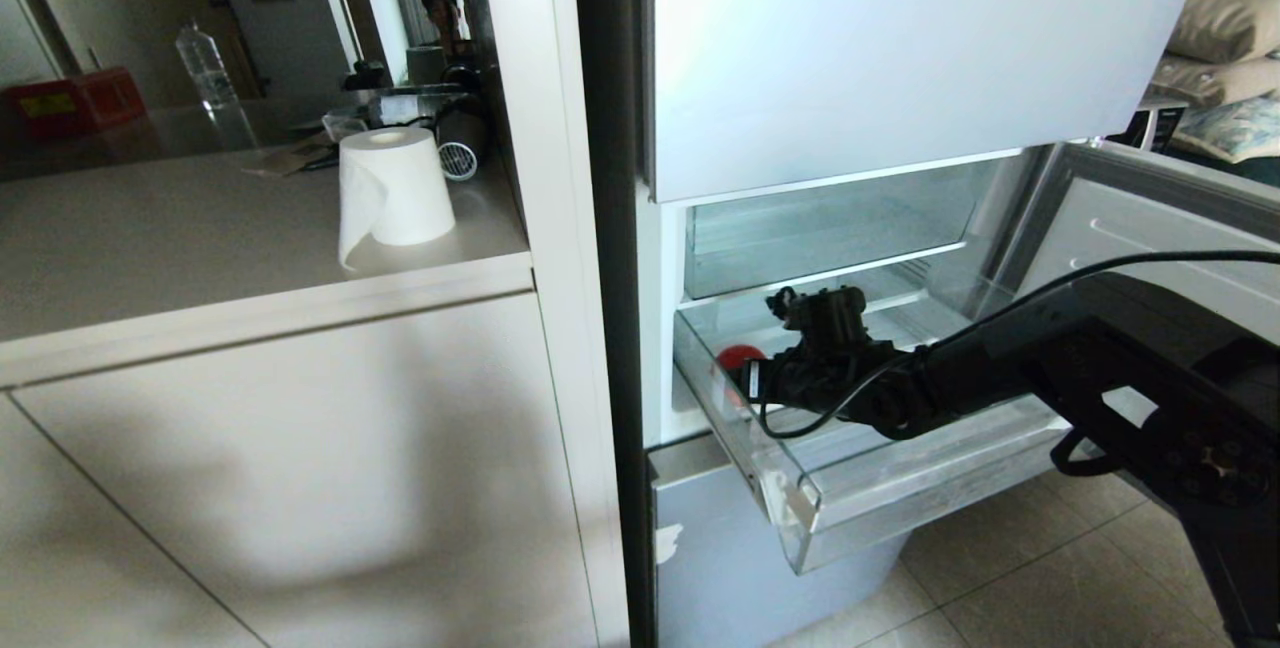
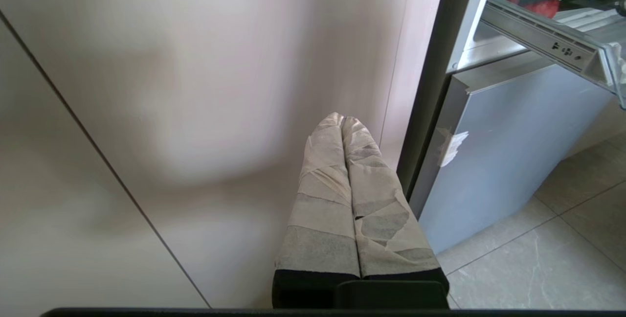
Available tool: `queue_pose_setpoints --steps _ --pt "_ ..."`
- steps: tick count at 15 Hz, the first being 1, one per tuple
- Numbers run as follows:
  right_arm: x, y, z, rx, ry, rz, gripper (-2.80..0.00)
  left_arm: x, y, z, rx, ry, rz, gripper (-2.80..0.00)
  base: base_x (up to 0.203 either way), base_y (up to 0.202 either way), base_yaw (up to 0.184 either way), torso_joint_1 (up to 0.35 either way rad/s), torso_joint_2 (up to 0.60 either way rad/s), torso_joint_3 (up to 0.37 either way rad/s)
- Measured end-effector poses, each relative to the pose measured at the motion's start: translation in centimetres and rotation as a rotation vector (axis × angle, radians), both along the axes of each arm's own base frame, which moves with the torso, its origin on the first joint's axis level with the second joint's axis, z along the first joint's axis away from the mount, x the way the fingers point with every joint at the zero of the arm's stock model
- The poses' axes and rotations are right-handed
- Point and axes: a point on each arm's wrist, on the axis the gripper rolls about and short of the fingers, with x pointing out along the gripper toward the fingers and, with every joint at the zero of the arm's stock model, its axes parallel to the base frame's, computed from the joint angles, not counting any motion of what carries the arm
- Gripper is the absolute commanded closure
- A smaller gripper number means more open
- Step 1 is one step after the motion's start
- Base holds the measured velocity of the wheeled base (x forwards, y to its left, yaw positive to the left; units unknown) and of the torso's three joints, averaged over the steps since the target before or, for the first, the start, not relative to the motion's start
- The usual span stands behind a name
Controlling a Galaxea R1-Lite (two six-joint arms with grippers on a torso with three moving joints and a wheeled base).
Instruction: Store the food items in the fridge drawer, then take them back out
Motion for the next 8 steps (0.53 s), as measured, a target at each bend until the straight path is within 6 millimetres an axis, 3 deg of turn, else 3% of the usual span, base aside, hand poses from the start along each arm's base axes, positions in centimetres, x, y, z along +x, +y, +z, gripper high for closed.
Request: queue_pose_setpoints --steps 4,8 --pt "-0.2 0.0 0.4 0.004 -0.003 0.0 0.0 0.0 0.0 0.0 0.0 0.0 0.001 0.0 0.0 0.0 0.0 0.0 0.0 0.0" --pt "-1.8 -0.7 4.4 0.054 -0.047 -0.014 0.0 0.0 0.0 0.0 0.0 0.0 0.0 0.0 0.0 0.0 0.0 0.0 0.0 0.0"
